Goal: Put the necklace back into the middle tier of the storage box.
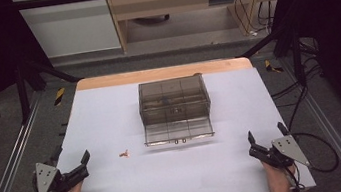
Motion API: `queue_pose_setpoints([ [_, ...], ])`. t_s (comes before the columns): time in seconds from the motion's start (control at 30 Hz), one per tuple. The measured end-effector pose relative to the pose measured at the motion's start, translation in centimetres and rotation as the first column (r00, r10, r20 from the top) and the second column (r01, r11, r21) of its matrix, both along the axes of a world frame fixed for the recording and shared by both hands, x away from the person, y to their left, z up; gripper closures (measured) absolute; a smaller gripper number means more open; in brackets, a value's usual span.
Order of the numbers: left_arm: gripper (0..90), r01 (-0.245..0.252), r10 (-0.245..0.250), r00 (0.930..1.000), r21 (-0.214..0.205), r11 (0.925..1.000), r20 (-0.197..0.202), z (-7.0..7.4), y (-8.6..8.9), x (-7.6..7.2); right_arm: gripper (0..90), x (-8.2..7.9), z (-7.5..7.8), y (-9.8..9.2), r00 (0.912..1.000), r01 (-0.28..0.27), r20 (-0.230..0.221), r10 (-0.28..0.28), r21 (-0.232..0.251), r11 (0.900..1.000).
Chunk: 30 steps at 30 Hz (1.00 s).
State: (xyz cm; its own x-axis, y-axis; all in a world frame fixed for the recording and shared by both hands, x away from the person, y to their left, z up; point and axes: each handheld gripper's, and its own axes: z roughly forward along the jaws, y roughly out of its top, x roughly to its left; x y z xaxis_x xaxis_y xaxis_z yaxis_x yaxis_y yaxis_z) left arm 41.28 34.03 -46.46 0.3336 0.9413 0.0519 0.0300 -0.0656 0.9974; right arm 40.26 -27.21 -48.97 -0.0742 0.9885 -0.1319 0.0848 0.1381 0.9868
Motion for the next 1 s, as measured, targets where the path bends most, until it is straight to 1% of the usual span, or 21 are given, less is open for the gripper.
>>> queue_pose_setpoints([
  [0.07, 12.0, 0.05, -0.05, 0.9983, 0.003, 0.9987, -0.028, 0.5, 0.1, 0.2, 3.7, 0.0, 0.0, 0.0, 1.0, -0.001, 0.0, 0.001, -0.001, 1.0],
  [0.1, 12.0, 0.089, -0.087, 0.9934, 0.027, 0.9956, -0.074, 0.9, 0.2, 0.6, 3.7, 0.0, 0.0, 0.0, 1.0, 0.0, 0.0, 0.0, -0.001, 1.0],
  [0.17, 12.0, 0.112, -0.107, 0.9895, 0.042, 0.9928, -0.096, 1.1, 0.2, 0.8, 3.7, 0.0, 0.0, 0.0, 1.0, 0.0, 0.0, 0.0, -0.001, 1.0],
  [0.2, 12.0, 0.16, -0.15, 0.9776, 0.063, 0.985, -0.148, 1.5, 0.3, 1.2, 3.7, 0.0, 0.0, 0.0, 1.0, 0.001, -0.001, -0.001, -0.001, 1.0],
  [0.23, 12.0, 0.16, -0.15, 0.9776, 0.063, 0.985, -0.148, 1.5, 0.3, 1.2, 3.7, 0.0, 0.0, 0.0, 1.0, 0.001, -0.001, -0.001, -0.001, 1.0],
  [0.27, 12.0, 0.184, -0.169, 0.97, 0.074, 0.9801, -0.175, 1.8, 0.3, 1.5, 3.7, 0.0, 0.0, 0.0, 1.0, 0.0, -0.001, 0.0, -0.001, 1.0],
  [0.3, 11.7, 0.213, -0.185, 0.9574, 0.107, 0.9712, -0.222, 2.4, 0.2, 1.9, 3.7, 0.0, 0.0, 0.0, 1.0, 0.001, -0.001, -0.001, -0.003, 1.0],
  [0.33, 11.4, 0.213, -0.185, 0.9574, 0.107, 0.9712, -0.222, 2.4, 0.2, 1.9, 3.7, 0.0, 0.0, 0.0, 1.0, 0.001, -0.001, -0.001, -0.003, 1.0],
  [0.37, 11.0, 0.236, -0.194, 0.947, 0.143, 0.9613, -0.256, 3.1, -0.1, 2.2, 3.8, 0.0, 0.0, 0.0, 1.0, 0.001, 0.0, -0.001, -0.004, 1.0],
  [0.4, 10.8, 0.236, -0.194, 0.947, 0.143, 0.9613, -0.256, 3.1, -0.1, 2.2, 3.7, 0.0, 0.0, 0.0, 1.0, 0.001, -0.001, -0.001, -0.004, 1.0],
  [0.43, 10.8, 0.266, -0.206, 0.9326, 0.179, 0.9471, -0.296, 3.9, -0.4, 2.5, 3.7, 0.0, 0.0, 0.0, 1.0, 0.001, -0.001, -0.001, -0.004, 1.0],
  [0.47, 10.8, 0.266, -0.206, 0.9326, 0.179, 0.9471, -0.296, 3.9, -0.4, 2.5, 3.7, 0.0, 0.0, 0.0, 1.0, 0.001, -0.001, -0.001, -0.004, 1.0],
  [0.53, 10.8, 0.301, -0.222, 0.9174, 0.213, 0.9294, -0.331, 4.8, -0.7, 2.8, 3.7, 0.0, 0.0, 0.0, 1.0, 0.001, 0.0, -0.001, -0.003, 1.0],
  [0.57, 11.2, 0.343, -0.241, 0.898, 0.242, 0.9076, -0.368, 5.6, -1.0, 3.1, 3.7, 0.0, 0.0, 0.0, 1.0, 0.0, 0.0, 0.0, -0.003, 1.0],
  [0.6, 11.8, 0.343, -0.241, 0.898, 0.242, 0.9076, -0.368, 5.6, -1.0, 3.1, 3.7, 0.0, 0.0, 0.0, 1.0, 0.0, 0.0, 0.0, -0.003, 1.0],
  [0.8, 14.2, 0.459, -0.284, 0.8355, 0.313, 0.8317, -0.471, 7.2, -1.8, 4.5, 3.8, 0.1, 0.0, 0.0, 1.0, 0.0, -0.001, 0.0, -0.002, 1.0],
  [0.87, 15.2, 0.493, -0.292, 0.8135, 0.331, 0.8042, -0.503, 7.5, -2.0, 5.0, 4.0, 0.1, 0.0, 0.0, 1.0, -0.001, -0.001, 0.001, -0.003, 1.0],
  [0.9, 16.0, 0.514, -0.288, 0.7996, 0.354, 0.781, -0.527, 7.6, -2.3, 5.4, 4.0, 0.1, 0.0, 0.0, 1.0, -0.001, -0.001, 0.001, -0.003, 1.0],
  [0.93, 16.1, 0.514, -0.288, 0.7996, 0.354, 0.781, -0.527, 7.6, -2.3, 5.4, 4.0, 0.1, 0.0, 0.0, 1.0, -0.001, -0.001, 0.001, -0.003, 1.0],
  [0.97, 16.1, 0.525, -0.288, 0.7929, 0.36, 0.7714, -0.537, 7.7, -2.5, 5.6, 4.0, 0.1, 0.0, 0.0, 1.0, -0.001, -0.001, 0.001, -0.003, 1.0],
  [1.0, 16.1, 0.537, -0.285, 0.7836, 0.372, 0.7569, -0.552, 7.7, -2.7, 5.8, 4.0, 0.1, 0.0, 0.0, 1.0, -0.002, -0.003, 0.002, -0.003, 1.0],
])
